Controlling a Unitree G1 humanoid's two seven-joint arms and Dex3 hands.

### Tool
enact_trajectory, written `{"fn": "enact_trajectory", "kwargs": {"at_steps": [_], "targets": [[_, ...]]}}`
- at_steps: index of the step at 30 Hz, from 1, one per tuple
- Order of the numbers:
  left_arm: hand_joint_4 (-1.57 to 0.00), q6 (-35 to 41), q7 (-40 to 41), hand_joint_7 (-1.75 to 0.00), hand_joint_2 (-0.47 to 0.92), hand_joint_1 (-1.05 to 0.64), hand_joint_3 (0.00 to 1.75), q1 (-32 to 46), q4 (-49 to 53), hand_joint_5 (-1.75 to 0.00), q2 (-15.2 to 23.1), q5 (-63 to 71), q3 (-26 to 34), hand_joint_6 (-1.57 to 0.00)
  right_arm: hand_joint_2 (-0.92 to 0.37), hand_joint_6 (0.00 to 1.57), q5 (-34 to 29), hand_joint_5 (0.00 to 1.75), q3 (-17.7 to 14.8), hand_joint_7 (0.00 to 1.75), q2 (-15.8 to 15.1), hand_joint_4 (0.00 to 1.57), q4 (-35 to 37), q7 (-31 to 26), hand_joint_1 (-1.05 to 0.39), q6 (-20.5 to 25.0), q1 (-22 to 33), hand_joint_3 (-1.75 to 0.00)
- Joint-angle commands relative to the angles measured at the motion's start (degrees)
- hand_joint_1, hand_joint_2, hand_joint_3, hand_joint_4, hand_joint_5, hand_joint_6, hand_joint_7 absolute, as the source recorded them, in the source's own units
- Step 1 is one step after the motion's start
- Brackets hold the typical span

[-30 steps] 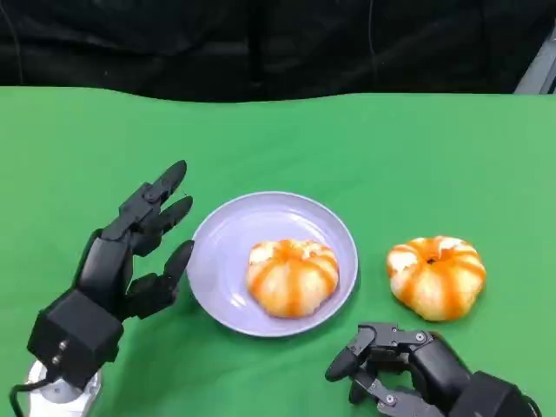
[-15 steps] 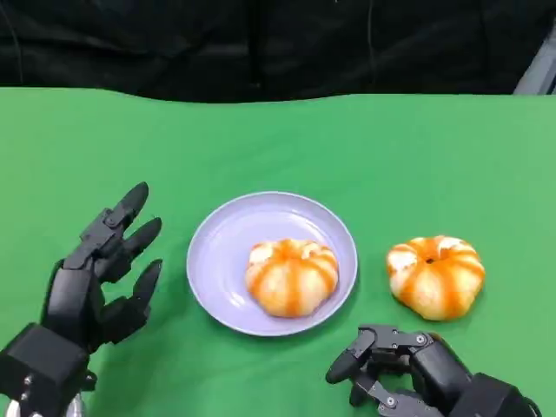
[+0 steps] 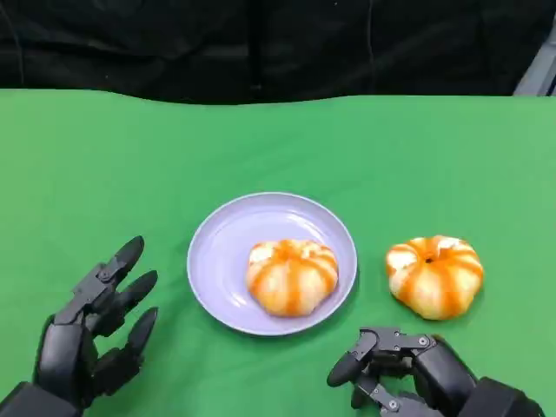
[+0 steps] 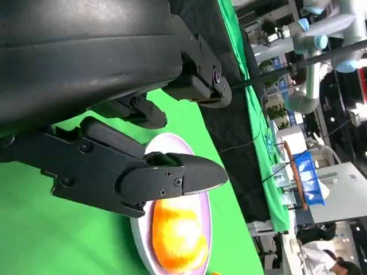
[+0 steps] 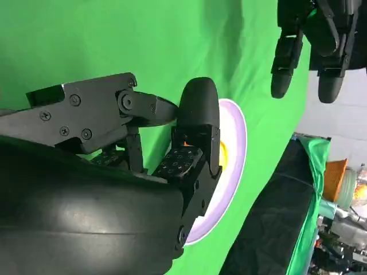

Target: Grasp the bread from the table and place it into the plate.

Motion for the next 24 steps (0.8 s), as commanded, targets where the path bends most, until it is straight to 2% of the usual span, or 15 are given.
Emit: {"fn": "enact_trajectory", "kwargs": {"at_steps": [1,3,6,8,24], "targets": [[-0.62,-0.40,0.22,-0.02,0.92,-0.59,0.50,-0.21,-0.72,-0.02,0.37,-0.48,0.45,-0.47,-0.92,0.83,0.99,1.46,-0.56,0.95,-0.61,0.70,-0.63,0.08,-0.13,0.44,0.23,-0.47],[-0.62,-0.40,0.21,-0.02,0.92,-0.59,0.50,-0.21,-0.72,-0.02,0.36,-0.47,0.47,-0.47,-0.92,0.83,0.99,1.46,-0.56,0.95,-0.61,0.70,-0.65,0.09,-0.13,0.46,0.24,-0.47],[-0.75,-0.53,1.34,-0.04,0.92,-0.53,0.42,2.32,0.13,-0.06,-1.58,-2.35,1.90,-0.57,-0.92,0.82,1.23,1.46,-0.52,0.95,-0.44,0.69,-0.86,0.31,-0.11,0.59,-0.08,-0.47],[-0.78,-0.67,1.19,-0.04,0.92,-0.52,0.40,2.61,0.23,-0.06,-1.86,-2.69,2.18,-0.59,-0.92,0.82,1.23,1.46,-0.50,0.95,-0.41,0.69,-1.04,0.32,-0.10,0.81,-0.07,-0.46],[-0.81,-0.48,0.86,-0.02,0.92,-0.51,0.39,2.38,0.35,-0.04,-2.19,-2.22,2.68,-0.60,-0.92,0.82,1.25,1.46,-0.61,0.95,-0.40,0.69,-0.41,0.27,-0.08,0.82,-0.50,-0.47]]}}
